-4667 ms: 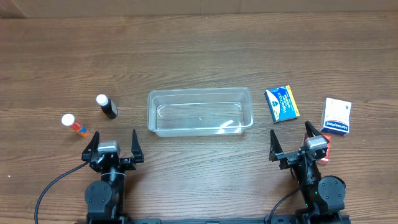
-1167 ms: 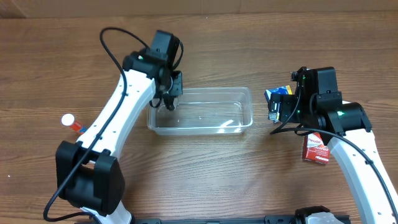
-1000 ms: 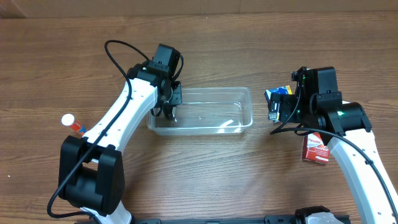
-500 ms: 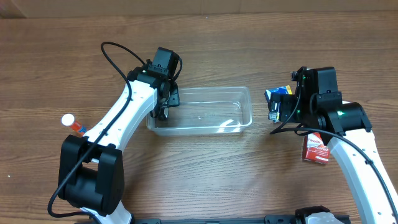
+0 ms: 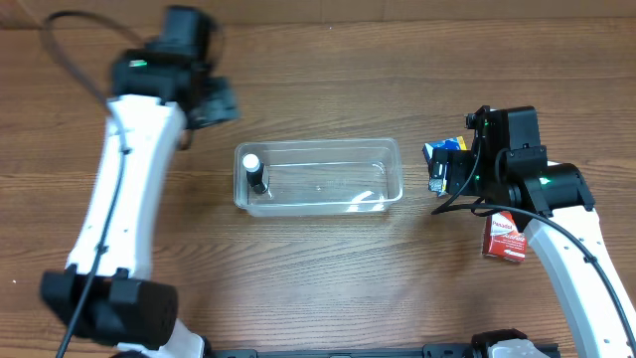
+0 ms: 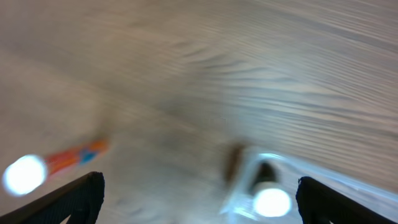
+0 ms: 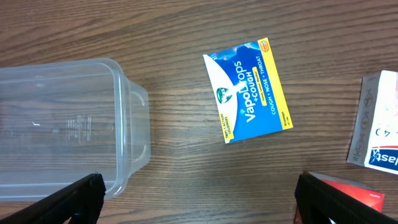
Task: Pack container
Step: 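Move left gripper to the orange tube and grasp it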
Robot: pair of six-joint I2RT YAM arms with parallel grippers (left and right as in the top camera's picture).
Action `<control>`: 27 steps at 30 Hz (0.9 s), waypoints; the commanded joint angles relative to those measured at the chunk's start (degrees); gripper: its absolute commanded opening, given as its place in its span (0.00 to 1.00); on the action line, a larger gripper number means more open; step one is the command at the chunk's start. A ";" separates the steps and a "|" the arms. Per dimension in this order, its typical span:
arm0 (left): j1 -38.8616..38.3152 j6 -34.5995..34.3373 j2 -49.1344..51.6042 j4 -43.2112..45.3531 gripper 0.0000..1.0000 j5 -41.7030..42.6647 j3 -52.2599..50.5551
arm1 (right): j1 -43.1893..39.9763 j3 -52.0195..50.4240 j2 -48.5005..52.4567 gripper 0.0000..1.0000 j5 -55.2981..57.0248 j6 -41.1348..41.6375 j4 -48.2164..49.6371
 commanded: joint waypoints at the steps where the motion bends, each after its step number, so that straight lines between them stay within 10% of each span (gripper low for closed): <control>1: 10.38 -6.86 -6.05 -6.60 1.00 3.34 1.22 | -0.22 1.42 -0.42 1.00 0.52 -0.20 0.37; 13: 31.08 -3.61 -4.24 2.12 1.00 14.69 -14.84 | -0.22 1.42 -0.42 1.00 0.52 -0.20 0.31; 27: 30.75 -2.47 9.03 2.71 0.98 12.50 -16.24 | -0.22 1.42 -0.42 1.00 0.52 -0.17 0.15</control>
